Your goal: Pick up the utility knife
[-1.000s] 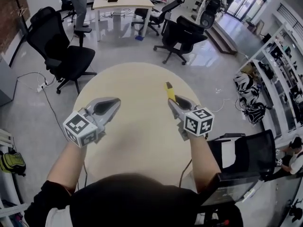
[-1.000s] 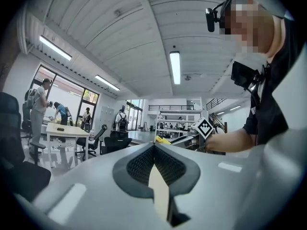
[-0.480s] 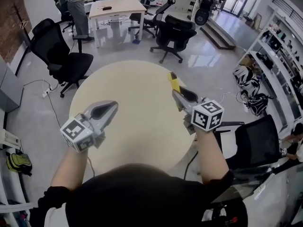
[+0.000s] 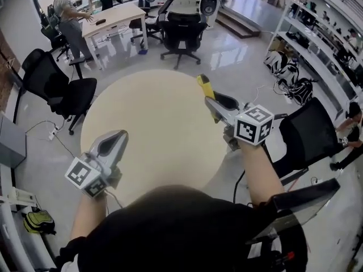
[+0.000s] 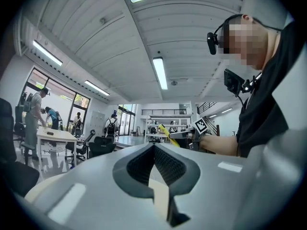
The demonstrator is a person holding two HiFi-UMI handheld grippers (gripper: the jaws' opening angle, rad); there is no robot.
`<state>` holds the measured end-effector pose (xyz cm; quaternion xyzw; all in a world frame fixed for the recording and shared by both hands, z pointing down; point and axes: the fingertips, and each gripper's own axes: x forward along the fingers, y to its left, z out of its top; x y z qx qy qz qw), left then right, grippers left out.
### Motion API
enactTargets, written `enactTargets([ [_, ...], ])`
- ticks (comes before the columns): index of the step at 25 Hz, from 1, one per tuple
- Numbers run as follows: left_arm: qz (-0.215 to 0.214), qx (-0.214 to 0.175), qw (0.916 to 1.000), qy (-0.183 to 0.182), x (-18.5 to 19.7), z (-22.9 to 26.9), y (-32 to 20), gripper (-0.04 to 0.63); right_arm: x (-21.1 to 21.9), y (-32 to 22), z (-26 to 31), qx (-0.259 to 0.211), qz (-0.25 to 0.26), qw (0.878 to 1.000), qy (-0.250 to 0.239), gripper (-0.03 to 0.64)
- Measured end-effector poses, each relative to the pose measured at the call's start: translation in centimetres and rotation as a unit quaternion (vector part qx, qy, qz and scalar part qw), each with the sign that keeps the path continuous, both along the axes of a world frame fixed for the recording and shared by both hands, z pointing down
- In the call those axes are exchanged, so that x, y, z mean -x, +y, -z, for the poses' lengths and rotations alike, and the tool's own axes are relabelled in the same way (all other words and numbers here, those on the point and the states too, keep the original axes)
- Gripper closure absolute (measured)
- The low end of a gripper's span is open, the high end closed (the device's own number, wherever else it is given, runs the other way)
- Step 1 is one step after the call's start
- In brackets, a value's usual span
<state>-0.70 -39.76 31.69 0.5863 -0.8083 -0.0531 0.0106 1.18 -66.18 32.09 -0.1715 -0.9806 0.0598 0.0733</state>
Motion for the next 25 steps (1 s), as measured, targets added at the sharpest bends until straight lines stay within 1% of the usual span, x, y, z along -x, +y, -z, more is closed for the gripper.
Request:
enactTargets([
  [5,-0.017,0.008,0.9997,-0.015,0.4,0.1,3.7,0.595,-1.2,3.4,0.3,0.028,-0.018,0.999,-0.021,0.495],
  [8,-0.018,0.009,0.9996,-0.020,0.7,0.2,5.2,0.595,-1.3,5.3,0.9,0.057,-0.012,0.998,-0.037,0.495],
  [10,-0.017,0.006,0.9996,-0.019,0.9,0.3,5.8,0.595,-1.4,6.1,1.4,0.068,-0.002,0.997,-0.046,0.495],
  [17,-0.020,-0.010,0.9996,-0.019,2.1,0.7,7.6,0.595,-0.6,8.4,2.3,0.053,0.007,0.997,-0.052,0.495],
  [25,-0.009,-0.017,0.9998,-0.010,2.8,0.1,8.6,0.595,0.2,8.9,2.1,0.046,0.010,0.998,-0.050,0.495],
])
